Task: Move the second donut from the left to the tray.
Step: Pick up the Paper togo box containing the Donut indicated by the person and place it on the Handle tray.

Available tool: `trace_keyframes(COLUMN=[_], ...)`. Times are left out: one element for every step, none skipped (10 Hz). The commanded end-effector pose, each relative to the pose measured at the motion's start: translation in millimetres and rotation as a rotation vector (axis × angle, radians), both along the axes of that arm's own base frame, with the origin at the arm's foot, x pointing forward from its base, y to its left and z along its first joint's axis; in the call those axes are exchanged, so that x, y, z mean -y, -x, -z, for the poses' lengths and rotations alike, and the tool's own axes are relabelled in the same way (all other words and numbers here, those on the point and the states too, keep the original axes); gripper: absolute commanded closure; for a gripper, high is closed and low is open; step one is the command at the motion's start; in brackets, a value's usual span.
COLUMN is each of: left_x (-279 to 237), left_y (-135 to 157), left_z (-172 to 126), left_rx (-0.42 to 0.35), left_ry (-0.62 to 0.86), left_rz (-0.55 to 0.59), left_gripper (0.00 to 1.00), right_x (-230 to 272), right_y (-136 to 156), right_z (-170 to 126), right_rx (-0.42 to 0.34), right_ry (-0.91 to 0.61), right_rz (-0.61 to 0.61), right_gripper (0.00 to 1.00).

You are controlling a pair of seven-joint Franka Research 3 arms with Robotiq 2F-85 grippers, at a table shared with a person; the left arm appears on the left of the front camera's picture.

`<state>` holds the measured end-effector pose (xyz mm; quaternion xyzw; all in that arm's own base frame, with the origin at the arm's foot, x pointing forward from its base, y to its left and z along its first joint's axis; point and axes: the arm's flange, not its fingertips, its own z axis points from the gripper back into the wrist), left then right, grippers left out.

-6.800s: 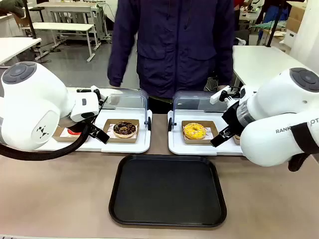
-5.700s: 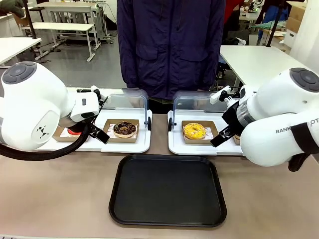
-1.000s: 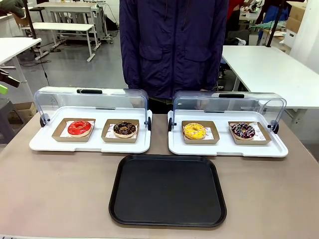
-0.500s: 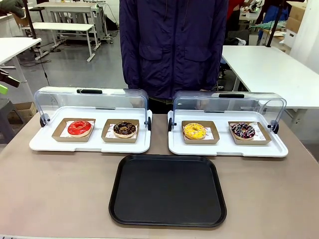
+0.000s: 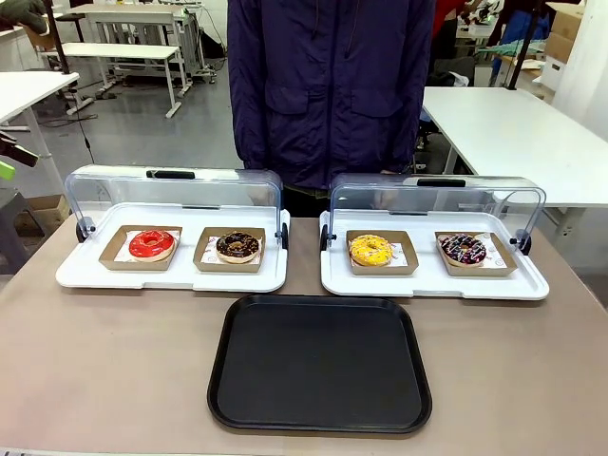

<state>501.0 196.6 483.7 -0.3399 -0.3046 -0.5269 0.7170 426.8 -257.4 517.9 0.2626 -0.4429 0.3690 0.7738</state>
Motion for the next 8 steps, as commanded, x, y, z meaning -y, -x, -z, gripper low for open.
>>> trace_keyframes(left_x=[0.6,0.6,0.6,0.6,0.6,0.6,0.6,0.6], left_y=[0.4,0.4,0.4,0.4,0.4,0.4,0.4,0.4], left_z=[-0.8,-0.8,-0.8,-0.8,-0.8,-0.8,-0.8,-0.8], left_rx=[0.0,0.0,0.0,0.0,0.0,0.0,0.0,0.0], left_ry=[0.001,0.001,0.001,0.001,0.001,0.001,0.001,0.001], left_rz=[0.003,0.003,0.003,0.003,0.003,0.003,0.003,0.003], left_gripper=[0.0,0.0,0.0,0.0,0.0,0.0,0.0,0.0], right_x=[-0.6,-0.6,-0.6,-0.6,-0.6,-0.6,-0.6,-0.6], right_y=[0.1,0.1,0.1,0.1,0.1,0.1,0.1,0.1], right_z=[-1.3,-1.3,-1.3,-1.3,-1.3,-1.3,-1.3,-1.3], right_rx=[0.004,0.004,0.004,0.004,0.004,0.004,0.004,0.004], right_ry=[0.004,0.004,0.004,0.004,0.004,0.004,0.004,0.004], right_rz=[-0.005,-0.005,-0.005,-0.005,-0.005,-0.005,-0.005,-0.005], right_gripper=[0.0,0.0,0.0,0.0,0.0,0.0,0.0,0.0])
